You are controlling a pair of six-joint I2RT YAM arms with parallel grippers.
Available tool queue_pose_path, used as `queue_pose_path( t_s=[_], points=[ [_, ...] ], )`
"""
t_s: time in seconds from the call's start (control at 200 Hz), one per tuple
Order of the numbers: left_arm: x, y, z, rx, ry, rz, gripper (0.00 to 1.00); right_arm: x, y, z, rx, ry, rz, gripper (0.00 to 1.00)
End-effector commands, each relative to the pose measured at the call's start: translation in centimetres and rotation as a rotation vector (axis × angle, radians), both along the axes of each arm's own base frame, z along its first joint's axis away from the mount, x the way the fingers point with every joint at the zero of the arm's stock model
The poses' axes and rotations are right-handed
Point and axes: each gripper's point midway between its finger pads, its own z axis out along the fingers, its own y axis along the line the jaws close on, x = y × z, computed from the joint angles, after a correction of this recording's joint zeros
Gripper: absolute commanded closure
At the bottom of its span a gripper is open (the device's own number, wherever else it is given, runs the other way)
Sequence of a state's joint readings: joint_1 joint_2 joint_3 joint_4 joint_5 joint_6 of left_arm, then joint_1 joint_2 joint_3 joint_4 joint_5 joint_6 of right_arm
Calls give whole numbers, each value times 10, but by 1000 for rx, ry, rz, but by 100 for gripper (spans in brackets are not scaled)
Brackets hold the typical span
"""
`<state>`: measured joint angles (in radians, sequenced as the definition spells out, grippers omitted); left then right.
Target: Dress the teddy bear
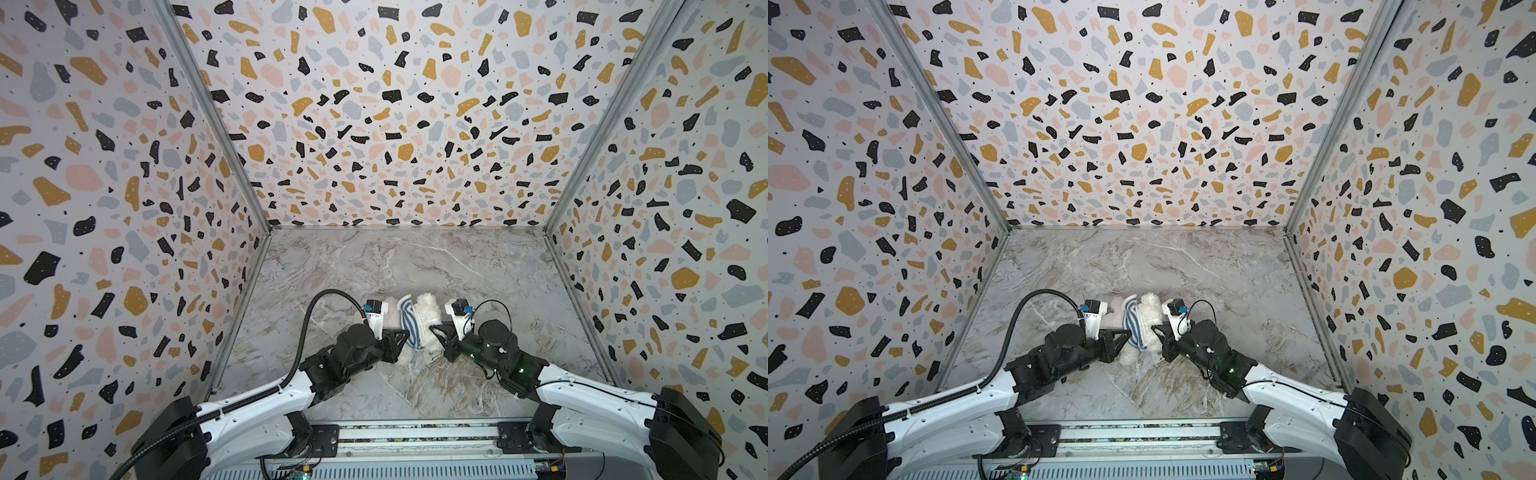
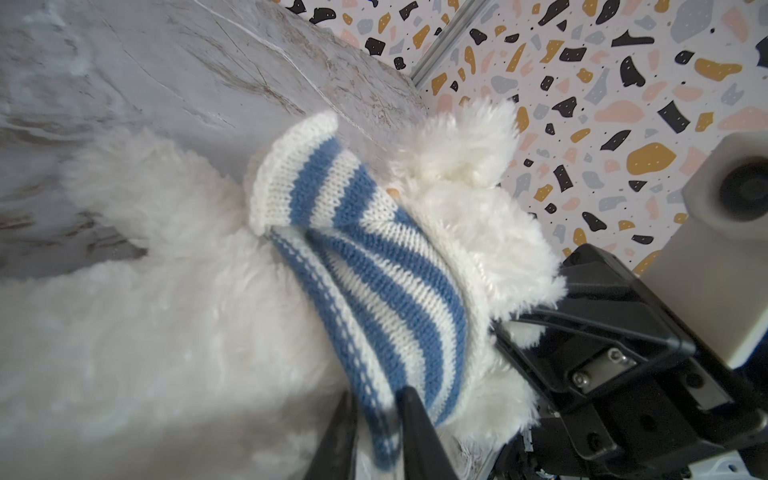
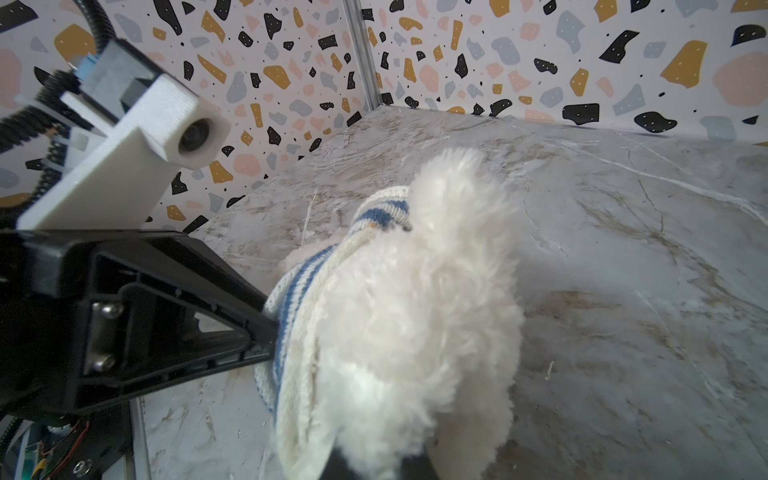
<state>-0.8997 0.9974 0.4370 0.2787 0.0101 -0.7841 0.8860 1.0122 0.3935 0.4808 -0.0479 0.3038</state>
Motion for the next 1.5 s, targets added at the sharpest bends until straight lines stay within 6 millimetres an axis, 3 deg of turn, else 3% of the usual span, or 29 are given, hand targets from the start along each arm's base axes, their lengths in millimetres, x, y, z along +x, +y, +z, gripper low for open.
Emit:
queue_pose_path(
  t_s=[0.0,0.22,0.506,0.741,0.956,1.036,1.261,1.377,1.497],
  points=[
    [4,-10,33,-88,-57,-7,85,1,1,23,38,-58,-7,100],
    [4,-11,40,-101,-64,-10,100,3,-5,29,27,-78,-31,100],
    [20,27,39,-16,-75,115,100,-1,-22,54,35,-136,-70,100],
    [24,46,32,-16,-64,168,100,-7,-37,78,87,-185,-98,100],
    [27,67,25,-29,-57,234,100,-11,-49,87,100,-209,-125,100],
    [23,58,31,-65,-72,182,100,-13,-48,86,102,-214,-113,100],
    [4,8,51,-90,-129,-62,100,-24,-35,93,129,-263,-16,100],
    [-4,-2,63,-122,-170,-113,100,-27,-28,93,111,-276,28,100],
    [-6,-1,73,-157,-200,-114,87,-29,-26,90,96,-287,44,100]
  ],
)
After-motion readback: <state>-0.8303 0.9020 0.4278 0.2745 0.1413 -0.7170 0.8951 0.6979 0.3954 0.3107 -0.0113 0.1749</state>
